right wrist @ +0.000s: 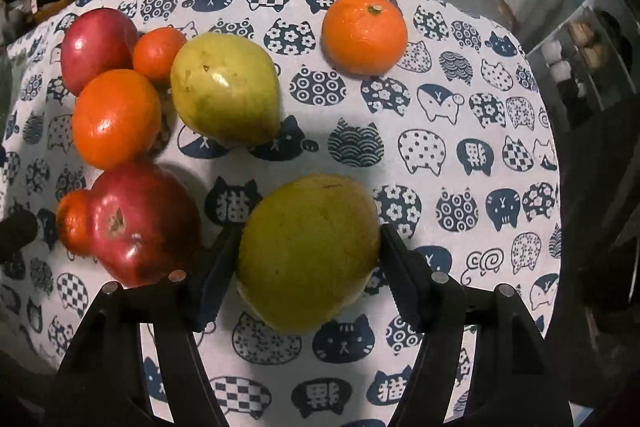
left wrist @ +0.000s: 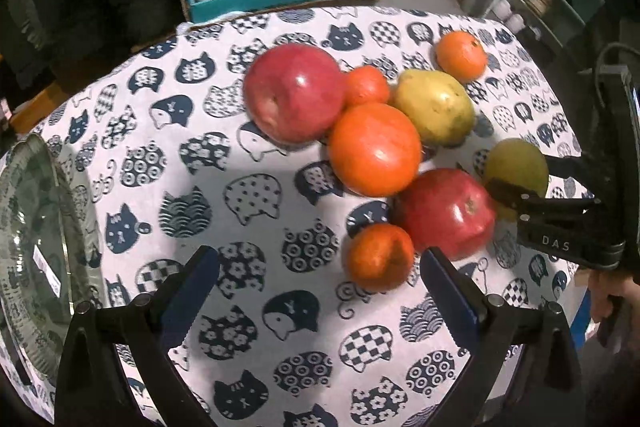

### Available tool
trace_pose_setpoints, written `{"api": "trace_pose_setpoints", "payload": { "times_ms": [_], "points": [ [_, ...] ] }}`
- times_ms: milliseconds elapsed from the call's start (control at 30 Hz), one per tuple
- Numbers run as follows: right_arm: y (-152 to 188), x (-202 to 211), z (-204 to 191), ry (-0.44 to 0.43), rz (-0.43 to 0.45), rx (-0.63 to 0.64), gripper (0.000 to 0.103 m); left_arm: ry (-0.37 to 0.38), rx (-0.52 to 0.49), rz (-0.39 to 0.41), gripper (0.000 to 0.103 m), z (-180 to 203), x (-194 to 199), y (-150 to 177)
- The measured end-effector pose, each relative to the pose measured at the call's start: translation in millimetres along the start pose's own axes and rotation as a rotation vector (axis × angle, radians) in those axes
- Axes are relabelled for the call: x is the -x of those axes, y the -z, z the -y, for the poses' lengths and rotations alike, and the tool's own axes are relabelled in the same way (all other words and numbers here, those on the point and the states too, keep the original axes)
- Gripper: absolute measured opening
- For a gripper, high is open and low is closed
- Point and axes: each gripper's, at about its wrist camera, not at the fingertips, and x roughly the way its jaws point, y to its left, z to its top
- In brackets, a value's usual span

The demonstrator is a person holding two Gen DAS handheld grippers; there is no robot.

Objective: Organize fruits
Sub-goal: 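Grasp the large green pear with the right tool while the left tool grasps an orange, then lift the green pear with the right tool while the left tool lifts the orange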

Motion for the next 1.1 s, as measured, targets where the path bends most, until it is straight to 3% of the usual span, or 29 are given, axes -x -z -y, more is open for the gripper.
{"api": "trace_pose_setpoints", "payload": {
  "times_ms": [100, 233, 500, 633, 767, 1000, 1100],
  "points": [
    [9, 3, 10, -0.024, -0.008, -0.037, 0.068, 0.008, -0.014, -0.013, 0.101, 5, -5, 2],
    [16, 2, 24, -0.055, -0.036, -0.112, 0.070, 0.015, -0.032, -0.038, 0.092, 10, -13, 4],
    [25, -24, 53, -0.128, -0.103, -0.232, 0.073, 0.033, -0.051, -0.062, 0.090, 20, -26, 7],
    [34, -30, 56, -0.127, -0.129, -0.238, 0.073, 0.036, -0.068, -0.081, 0.079, 21, -33, 9],
    [40, -34, 56, -0.121, -0.112, -0.239, 0.070, 0.067, -0.069, -0.093, 0.074, 19, -38, 9],
    [33, -35, 51, -0.078, -0.075, -0.188, 0.069, 0.133, -0.096, -0.086, 0.045, 23, -38, 9],
    [34, -31, 47, -0.074, -0.054, -0.181, 0.069, 0.106, -0.113, -0.071, 0.044, 27, -36, 10]
  ]
}}
